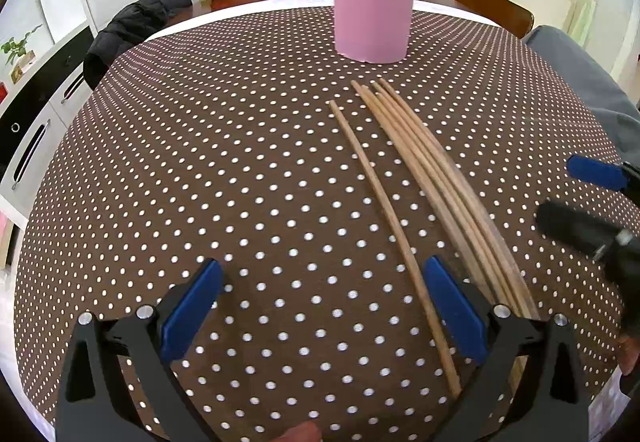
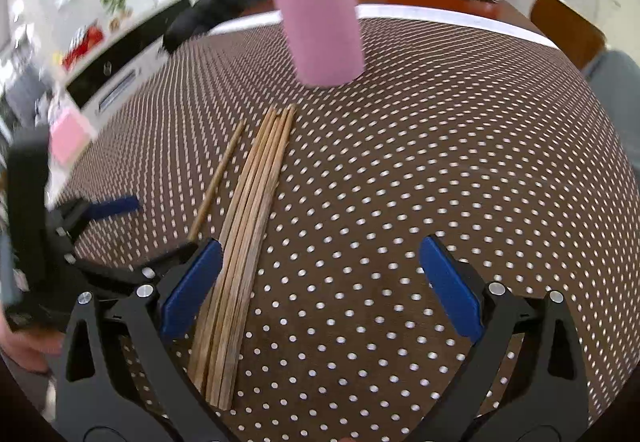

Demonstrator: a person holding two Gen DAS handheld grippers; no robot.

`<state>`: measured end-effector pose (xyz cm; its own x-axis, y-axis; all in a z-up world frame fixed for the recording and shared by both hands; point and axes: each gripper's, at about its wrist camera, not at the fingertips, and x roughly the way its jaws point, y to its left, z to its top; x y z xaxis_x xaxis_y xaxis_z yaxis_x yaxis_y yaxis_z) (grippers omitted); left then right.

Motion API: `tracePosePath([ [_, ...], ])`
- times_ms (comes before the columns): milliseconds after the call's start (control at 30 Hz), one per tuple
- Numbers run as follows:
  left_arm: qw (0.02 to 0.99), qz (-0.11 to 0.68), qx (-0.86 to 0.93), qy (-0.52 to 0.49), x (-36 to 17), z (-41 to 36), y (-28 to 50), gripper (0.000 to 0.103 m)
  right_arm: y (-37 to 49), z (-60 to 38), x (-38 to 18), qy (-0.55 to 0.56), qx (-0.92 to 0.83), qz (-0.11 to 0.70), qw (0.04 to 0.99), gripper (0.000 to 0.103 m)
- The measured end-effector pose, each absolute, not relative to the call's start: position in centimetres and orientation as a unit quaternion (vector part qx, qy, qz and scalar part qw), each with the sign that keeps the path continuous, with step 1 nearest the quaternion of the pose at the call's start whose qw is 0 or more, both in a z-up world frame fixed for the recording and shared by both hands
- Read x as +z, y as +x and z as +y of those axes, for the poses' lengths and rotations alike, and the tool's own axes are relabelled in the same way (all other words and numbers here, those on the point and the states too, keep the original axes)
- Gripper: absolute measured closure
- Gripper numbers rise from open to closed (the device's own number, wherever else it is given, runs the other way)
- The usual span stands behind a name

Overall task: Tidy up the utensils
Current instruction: 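Lower the right gripper and grasp another chopstick from the pile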

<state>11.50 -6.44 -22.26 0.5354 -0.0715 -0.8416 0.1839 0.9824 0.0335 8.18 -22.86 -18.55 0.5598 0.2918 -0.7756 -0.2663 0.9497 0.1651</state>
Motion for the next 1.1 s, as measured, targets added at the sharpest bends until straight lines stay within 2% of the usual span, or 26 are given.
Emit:
tracePosePath([
  [300,0.877,0.472,-0.073,0.053,-22.5,-4.2,9.8,0.004,9.4,-20.9,-20.3,-0.061,0.123,0.458,0.878,0.006],
  [767,0.88,0.468,-0.065,0.047,-22.6,-2.9,10.2,0.004,11.5,-19.4,-21.2,-0.075,0.133,0.466,0.872,0.007],
  [867,0.88,0.467,-0.067,0.053,-22.5,-3.1,10.5,0.004,11.6,-20.1,-20.9,-0.067,0.127,0.468,0.872,0.013],
  [1100,0.877,0.472,-0.064,0.07,-22.5,-3.9,12.7,0.004,13.7,-19.2,-20.7,-0.067,0.14,0.468,0.87,0.022],
])
